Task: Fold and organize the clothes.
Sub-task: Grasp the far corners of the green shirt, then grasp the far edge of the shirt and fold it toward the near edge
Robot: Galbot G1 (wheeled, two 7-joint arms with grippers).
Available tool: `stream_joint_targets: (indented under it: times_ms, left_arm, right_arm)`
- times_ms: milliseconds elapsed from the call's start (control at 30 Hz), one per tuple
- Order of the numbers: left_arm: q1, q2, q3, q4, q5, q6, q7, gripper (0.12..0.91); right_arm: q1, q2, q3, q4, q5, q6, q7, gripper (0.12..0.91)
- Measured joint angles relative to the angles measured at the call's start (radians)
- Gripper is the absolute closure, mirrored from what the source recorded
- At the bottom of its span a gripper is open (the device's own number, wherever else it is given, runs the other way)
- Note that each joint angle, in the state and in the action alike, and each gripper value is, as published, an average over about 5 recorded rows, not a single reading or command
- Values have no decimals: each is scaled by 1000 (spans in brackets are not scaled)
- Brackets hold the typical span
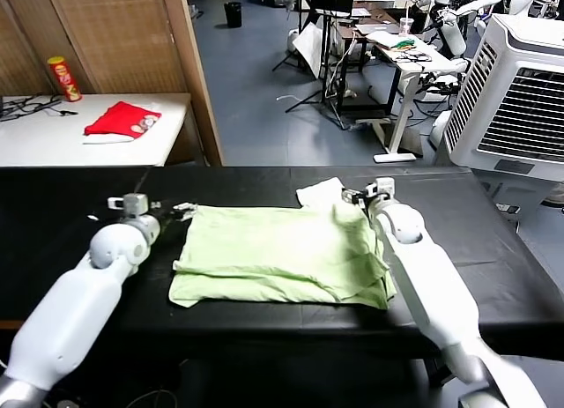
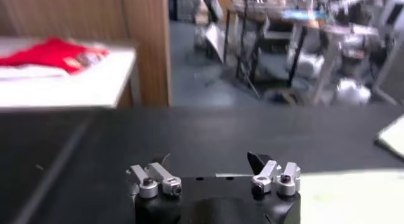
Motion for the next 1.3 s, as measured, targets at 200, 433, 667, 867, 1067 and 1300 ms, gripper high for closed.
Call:
stream_joint_targets:
  times_ms: [200, 433, 667, 867, 1067, 1300]
  left_arm:
    - [-38, -41, 35, 67, 26, -14, 19, 232]
    - [-52, -76, 38, 119, 32, -23, 32, 237]
    - [-38, -78, 34, 120, 38, -24, 34, 530]
    - [-24, -69, 29, 110, 39, -25, 42, 842]
    - [-20, -65, 25, 93, 47, -29, 43, 897]
    - [4, -54, -8, 56, 72, -51, 40, 900]
  right_arm:
    - [50, 22, -18, -119, -21, 30, -33, 227]
    - [95, 55, -4, -218, -55, 51, -61, 237]
    - [96, 71, 6, -253, -73, 53, -89, 480]
    - [82, 72, 16, -251, -82, 91, -101, 770]
    - [44, 56, 40, -210, -71, 170, -88, 903]
    - [-63, -3, 41, 2, -16, 175, -72, 903]
